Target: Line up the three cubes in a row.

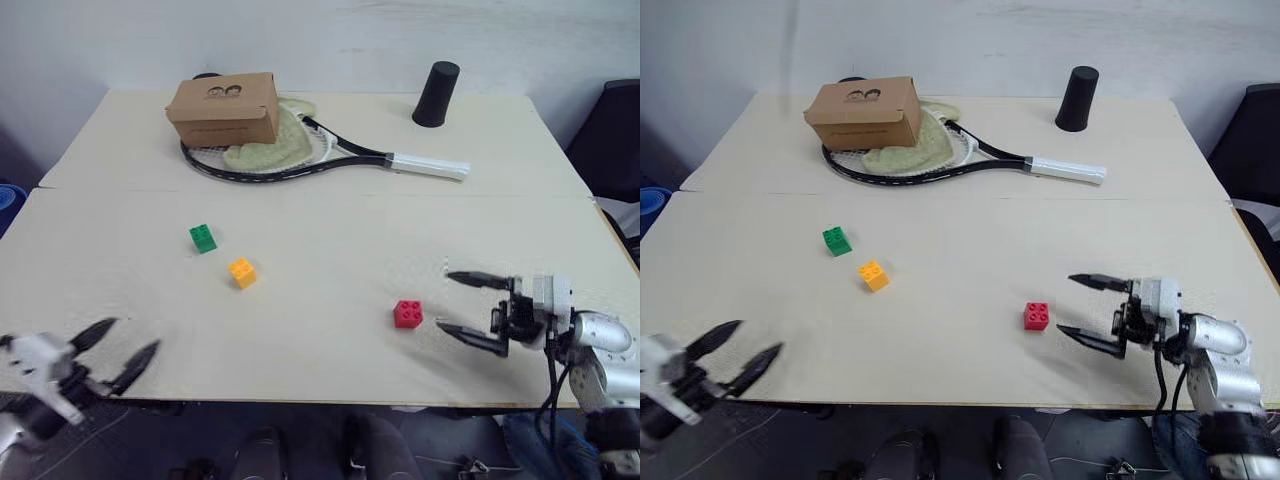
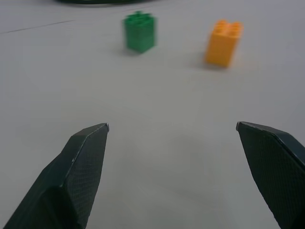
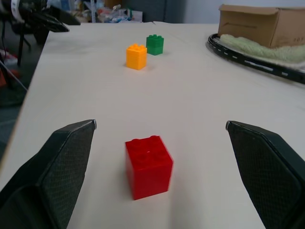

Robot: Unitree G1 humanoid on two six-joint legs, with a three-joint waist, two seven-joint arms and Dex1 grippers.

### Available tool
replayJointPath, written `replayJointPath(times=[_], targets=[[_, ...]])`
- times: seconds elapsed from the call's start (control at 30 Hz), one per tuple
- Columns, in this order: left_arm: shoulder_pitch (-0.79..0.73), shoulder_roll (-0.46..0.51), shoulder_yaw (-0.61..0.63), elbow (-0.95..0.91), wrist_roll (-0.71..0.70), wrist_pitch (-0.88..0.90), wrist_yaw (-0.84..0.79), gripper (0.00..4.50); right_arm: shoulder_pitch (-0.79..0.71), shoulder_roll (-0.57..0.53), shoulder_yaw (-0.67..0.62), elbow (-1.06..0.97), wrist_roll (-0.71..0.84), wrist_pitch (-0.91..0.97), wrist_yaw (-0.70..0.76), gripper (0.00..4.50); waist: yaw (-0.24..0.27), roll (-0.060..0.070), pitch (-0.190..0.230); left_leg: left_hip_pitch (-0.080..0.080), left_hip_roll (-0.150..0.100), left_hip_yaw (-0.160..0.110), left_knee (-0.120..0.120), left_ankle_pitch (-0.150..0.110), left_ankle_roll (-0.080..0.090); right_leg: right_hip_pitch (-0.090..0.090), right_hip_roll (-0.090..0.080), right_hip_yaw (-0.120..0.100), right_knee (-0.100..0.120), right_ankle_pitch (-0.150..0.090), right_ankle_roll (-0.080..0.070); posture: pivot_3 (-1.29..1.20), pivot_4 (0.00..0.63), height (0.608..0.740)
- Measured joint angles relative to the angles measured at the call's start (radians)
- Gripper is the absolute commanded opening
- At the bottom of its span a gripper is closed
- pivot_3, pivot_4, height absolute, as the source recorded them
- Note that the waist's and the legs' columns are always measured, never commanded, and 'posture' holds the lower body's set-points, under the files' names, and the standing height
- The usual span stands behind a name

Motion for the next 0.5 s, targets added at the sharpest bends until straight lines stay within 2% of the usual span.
replayJointPath(times=[0.13,0.27,0.43,0.5], targets=[[-0.042,-0.005,0.025,0.086,-0.019,0.005,0.008,4.5,0.059,0.087,-0.033,-0.023,-0.037,-0.088,-0.046,4.49,-0.002,-0.002,-0.001,0.0,0.0,0.0,-0.001,-0.001,-0.001,0.0,0.0,-0.001,-0.001,0.0,0.0,0.0,0.15,0.74],[-0.228,0.079,-0.021,0.138,-0.04,0.03,-0.008,4.5,0.057,0.146,-0.032,-0.096,-0.039,-0.114,-0.08,4.49,0.004,-0.002,-0.001,0.0,0.0,-0.001,-0.001,0.0,-0.004,0.0,0.0,-0.003,0.0,0.001,0.0,0.0,0.15,0.74],[-0.567,0.218,-0.2,0.325,0.004,0.034,-0.111,4.5,0.019,0.149,-0.031,-0.121,-0.043,-0.117,-0.099,4.49,0.001,-0.002,-0.001,-0.001,0.0,0.0,-0.001,0.002,-0.002,0.0,0.0,-0.004,0.001,0.001,0.0,0.0,0.15,0.74],[-0.669,0.252,-0.274,0.413,0.04,0.026,-0.162,4.5,0.002,0.149,-0.033,-0.118,-0.046,-0.116,-0.104,4.49,-0.005,-0.001,-0.001,0.0,0.0,0.002,-0.002,0.004,-0.008,-0.001,0.001,-0.004,0.0,0.001,0.0,0.0,0.15,0.74]])
